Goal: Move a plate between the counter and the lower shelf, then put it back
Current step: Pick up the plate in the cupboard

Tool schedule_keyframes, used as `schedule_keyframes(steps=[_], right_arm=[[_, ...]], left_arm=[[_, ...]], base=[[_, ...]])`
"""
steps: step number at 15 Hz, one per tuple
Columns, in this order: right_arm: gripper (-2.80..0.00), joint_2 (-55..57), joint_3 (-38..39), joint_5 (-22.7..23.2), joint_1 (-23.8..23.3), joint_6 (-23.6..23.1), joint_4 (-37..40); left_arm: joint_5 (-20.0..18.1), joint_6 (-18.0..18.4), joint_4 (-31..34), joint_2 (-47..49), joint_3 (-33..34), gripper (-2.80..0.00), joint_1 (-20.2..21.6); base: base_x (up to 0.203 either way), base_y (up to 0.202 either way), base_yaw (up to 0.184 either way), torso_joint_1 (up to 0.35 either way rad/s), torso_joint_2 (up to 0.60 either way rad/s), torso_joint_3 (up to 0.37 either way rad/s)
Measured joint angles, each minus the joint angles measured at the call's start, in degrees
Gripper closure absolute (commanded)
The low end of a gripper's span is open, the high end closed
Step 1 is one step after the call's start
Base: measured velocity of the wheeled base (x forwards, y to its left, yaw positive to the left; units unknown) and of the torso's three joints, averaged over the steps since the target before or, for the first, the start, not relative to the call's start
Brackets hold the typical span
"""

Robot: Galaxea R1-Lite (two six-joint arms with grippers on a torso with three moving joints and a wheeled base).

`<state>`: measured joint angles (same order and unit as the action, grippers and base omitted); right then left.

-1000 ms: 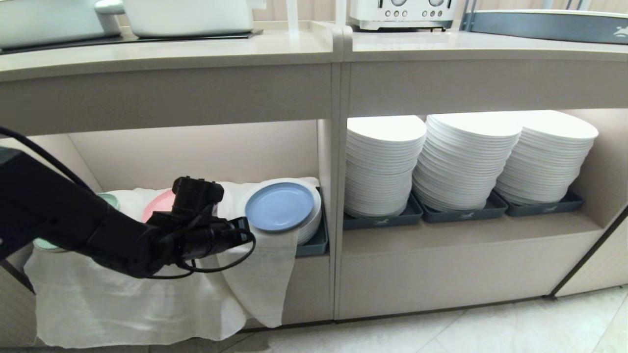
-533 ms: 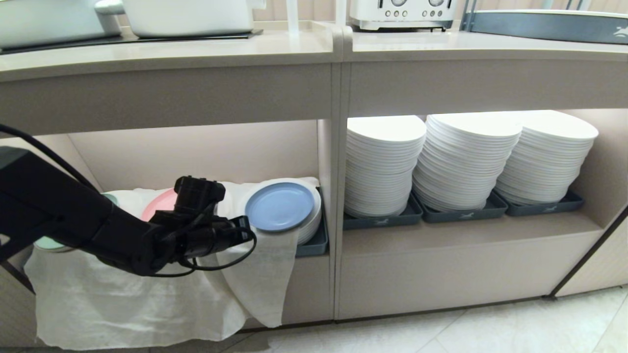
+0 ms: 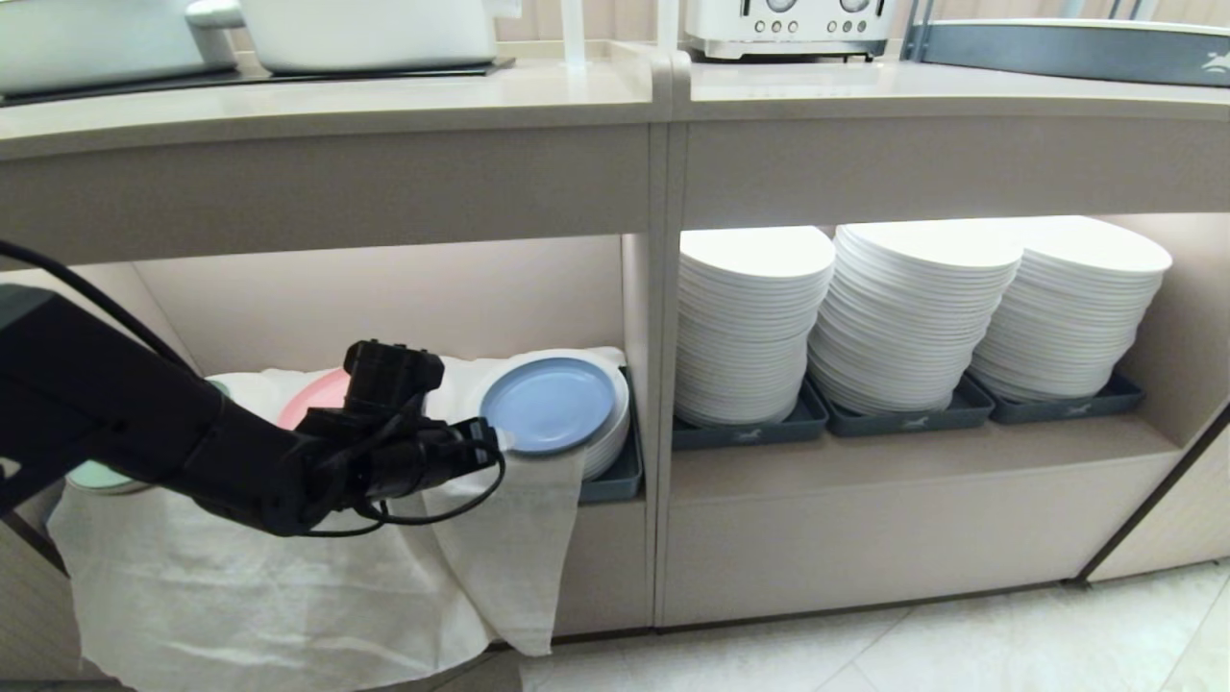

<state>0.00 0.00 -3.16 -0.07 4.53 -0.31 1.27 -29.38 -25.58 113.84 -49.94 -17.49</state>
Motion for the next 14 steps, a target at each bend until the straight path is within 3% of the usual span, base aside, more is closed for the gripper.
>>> schedule_keyframes(steps=[14], right_arm=[[0.0, 0.0, 0.0, 0.0, 0.0, 0.01, 0.01]], left_arm=[[0.48, 0.01, -0.07, 5.35, -6.68, -2.8, -0.14]], base=[[0.0, 0.0, 0.0, 0.0, 0.0, 0.0]])
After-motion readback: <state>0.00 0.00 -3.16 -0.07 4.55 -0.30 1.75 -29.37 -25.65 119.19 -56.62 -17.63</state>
